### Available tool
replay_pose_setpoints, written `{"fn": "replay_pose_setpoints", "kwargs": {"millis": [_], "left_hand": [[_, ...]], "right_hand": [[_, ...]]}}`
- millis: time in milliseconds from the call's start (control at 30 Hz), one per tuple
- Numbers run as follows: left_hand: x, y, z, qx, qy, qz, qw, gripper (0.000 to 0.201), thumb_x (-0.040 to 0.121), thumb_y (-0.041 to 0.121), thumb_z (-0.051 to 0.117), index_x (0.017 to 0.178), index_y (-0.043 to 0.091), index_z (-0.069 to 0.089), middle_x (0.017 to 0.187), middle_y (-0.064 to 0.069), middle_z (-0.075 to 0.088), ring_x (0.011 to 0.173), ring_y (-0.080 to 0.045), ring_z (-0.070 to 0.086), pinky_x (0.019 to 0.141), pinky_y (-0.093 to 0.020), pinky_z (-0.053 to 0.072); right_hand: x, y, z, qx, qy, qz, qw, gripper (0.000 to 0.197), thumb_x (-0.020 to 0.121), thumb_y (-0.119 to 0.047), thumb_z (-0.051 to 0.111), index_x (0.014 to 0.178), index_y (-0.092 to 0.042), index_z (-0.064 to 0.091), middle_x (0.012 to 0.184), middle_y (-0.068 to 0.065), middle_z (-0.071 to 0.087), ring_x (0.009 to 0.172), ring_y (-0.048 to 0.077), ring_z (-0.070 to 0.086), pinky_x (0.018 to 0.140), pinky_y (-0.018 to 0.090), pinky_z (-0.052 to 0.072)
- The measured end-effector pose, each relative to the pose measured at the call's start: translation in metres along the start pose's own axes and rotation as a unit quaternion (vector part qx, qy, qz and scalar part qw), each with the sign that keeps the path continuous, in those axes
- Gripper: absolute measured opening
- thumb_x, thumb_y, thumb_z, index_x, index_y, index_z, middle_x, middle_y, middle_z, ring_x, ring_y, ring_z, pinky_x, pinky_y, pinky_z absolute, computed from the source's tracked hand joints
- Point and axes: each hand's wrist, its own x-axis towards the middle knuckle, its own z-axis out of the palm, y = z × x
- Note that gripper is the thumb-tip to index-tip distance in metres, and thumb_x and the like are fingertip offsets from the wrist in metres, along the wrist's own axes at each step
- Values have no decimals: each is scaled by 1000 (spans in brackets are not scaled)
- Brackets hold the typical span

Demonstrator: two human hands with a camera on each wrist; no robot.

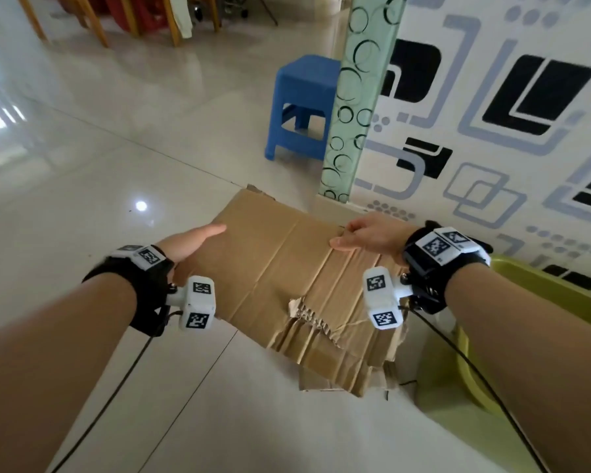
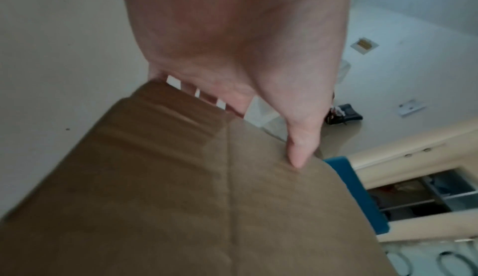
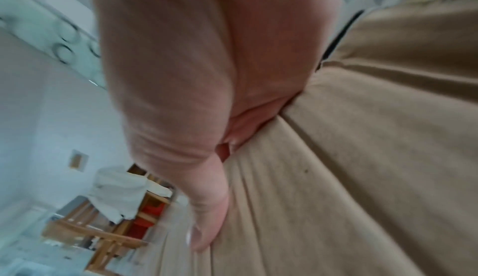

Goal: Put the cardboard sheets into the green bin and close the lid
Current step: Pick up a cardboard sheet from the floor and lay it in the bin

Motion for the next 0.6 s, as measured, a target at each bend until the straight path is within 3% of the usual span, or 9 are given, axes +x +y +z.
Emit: {"fn": "replay_pose_setpoints", "kwargs": {"millis": [67, 100, 167, 233, 267, 333, 433, 533, 600], "left_hand": [[-25, 17, -2, -46, -28, 27, 998, 48, 86, 63, 54, 107, 20, 62, 102, -5, 71, 99, -23, 65, 98, -39, 45], [-35, 26, -2, -49, -27, 39, 998, 48, 85, 62, 57, 105, 19, 62, 97, -4, 72, 97, -22, 65, 93, -39, 47], [-51, 46, 4, -49, -21, 63, 997, 50, 82, 62, 61, 99, 16, 64, 79, -3, 77, 90, -21, 66, 77, -36, 51], [-68, 71, 20, -52, -4, 97, 994, 52, 79, 64, 63, 98, 15, 64, 81, -3, 75, 85, -20, 67, 69, -32, 51], [-75, 84, 31, -68, 0, 115, 991, 58, 78, 64, 64, 104, 13, 66, 91, -4, 74, 89, -21, 69, 73, -32, 53], [-87, 105, 56, -85, -1, 148, 985, 76, 70, 69, 69, 122, 14, 65, 116, -6, 72, 105, -24, 69, 92, -39, 52], [-106, 128, 106, -85, -23, 181, 980, 98, 65, 77, 65, 146, 26, 43, 150, 3, 46, 136, -23, 46, 114, -46, 32], [-128, 150, 179, -54, -37, 185, 981, 92, 82, 70, 54, 154, 22, 24, 161, -2, 26, 148, -24, 24, 117, -46, 19], [-135, 158, 227, -36, -58, 173, 983, 96, 82, 70, 52, 156, 18, 19, 163, -3, 21, 149, -25, 21, 118, -48, 16]], "right_hand": [[-23, -12, -29, -7, 43, -27, 999, 26, 84, -36, 76, 82, -11, 69, 92, 1, 66, 86, 13, 56, 69, 28, 38], [-33, -16, -45, -20, 55, -33, 998, 28, 84, -36, 76, 88, -10, 71, 96, 4, 68, 90, 16, 58, 69, 28, 39], [-49, -22, -74, -41, 81, -39, 995, 30, 83, -39, 76, 97, -12, 73, 107, 7, 69, 102, 21, 60, 82, 33, 45], [-74, -23, -107, -61, 106, -42, 992, 36, 82, -42, 76, 112, -21, 72, 120, 4, 67, 114, 24, 59, 102, 43, 44], [-86, -22, -124, -65, 117, -41, 990, 40, 82, -41, 77, 118, -24, 71, 124, 3, 65, 118, 24, 57, 108, 45, 42], [-111, -13, -159, -71, 137, -32, 988, 43, 83, -38, 77, 123, -24, 68, 125, -3, 61, 120, 19, 53, 111, 42, 37], [-142, 13, -199, -84, 153, 9, 985, 45, 81, -33, 79, 123, -23, 68, 118, -6, 59, 122, 21, 52, 112, 45, 34], [-169, 55, -229, -112, 167, 22, 979, 29, 77, -37, 79, 103, -25, 75, 114, -4, 68, 119, 23, 57, 111, 45, 35], [-183, 81, -238, -132, 178, 23, 975, 36, 77, -46, 79, 105, -24, 74, 110, -5, 66, 112, 19, 58, 103, 37, 39]]}}
